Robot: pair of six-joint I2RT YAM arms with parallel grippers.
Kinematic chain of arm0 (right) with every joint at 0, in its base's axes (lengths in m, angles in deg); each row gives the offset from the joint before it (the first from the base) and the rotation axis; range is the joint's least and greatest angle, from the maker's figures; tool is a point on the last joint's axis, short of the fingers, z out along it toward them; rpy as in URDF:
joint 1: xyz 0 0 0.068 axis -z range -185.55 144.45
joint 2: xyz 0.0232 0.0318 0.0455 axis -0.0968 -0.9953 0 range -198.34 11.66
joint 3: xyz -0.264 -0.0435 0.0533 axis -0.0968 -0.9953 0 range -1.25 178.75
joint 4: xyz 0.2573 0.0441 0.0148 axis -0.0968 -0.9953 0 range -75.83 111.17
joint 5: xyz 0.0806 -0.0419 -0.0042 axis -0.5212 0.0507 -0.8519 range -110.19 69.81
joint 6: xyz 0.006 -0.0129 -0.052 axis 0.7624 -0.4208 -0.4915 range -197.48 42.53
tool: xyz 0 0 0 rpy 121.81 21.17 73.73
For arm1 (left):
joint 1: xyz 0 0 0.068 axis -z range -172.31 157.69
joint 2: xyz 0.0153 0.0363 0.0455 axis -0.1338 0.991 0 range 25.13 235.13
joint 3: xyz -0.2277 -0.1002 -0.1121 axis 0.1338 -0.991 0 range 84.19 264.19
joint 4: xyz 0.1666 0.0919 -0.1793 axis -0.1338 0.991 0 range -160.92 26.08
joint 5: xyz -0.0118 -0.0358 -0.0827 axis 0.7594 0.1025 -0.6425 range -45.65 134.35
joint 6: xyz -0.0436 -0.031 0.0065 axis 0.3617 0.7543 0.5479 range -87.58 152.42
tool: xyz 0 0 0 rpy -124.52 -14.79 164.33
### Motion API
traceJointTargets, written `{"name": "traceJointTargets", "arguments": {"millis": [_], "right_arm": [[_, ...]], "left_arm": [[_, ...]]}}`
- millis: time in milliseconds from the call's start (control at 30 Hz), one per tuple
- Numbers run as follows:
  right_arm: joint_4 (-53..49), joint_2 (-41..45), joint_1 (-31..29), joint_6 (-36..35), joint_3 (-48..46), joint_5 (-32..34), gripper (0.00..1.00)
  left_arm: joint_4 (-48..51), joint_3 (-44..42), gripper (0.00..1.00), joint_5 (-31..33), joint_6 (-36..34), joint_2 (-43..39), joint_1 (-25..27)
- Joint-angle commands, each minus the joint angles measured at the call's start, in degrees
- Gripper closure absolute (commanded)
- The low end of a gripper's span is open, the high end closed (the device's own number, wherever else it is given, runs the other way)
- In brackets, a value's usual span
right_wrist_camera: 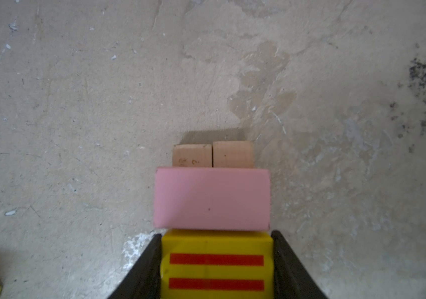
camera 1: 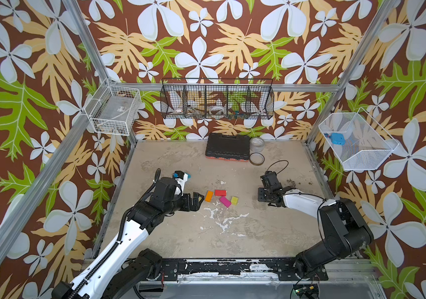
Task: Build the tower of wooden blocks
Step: 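Lower the yellow striped block beside the pink block and open the right gripper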
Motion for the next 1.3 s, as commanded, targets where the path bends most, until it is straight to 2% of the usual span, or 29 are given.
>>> {"name": "traceJointTargets", "arguments": {"millis": [0, 633, 1267], "right_arm": [[-0.46, -0.09, -0.04, -0.14, 0.18, 0.84, 0.63], [-0.37, -1.07, -0.11, -0.49, 0.8, 1.15, 0.6], [-0.69, -2.29, -0.17, -0.4, 1.41, 1.19, 0.53]], "left_arm": [[-0.4, 0.02, 0.0, 0.32, -0.05, -0.1, 0.0], [-0.4, -0.01, 0.0, 0.28, -0.05, -0.29, 0.0], [-0.4, -0.01, 0.0, 0.41, -0.04, -0.54, 0.0]]}}
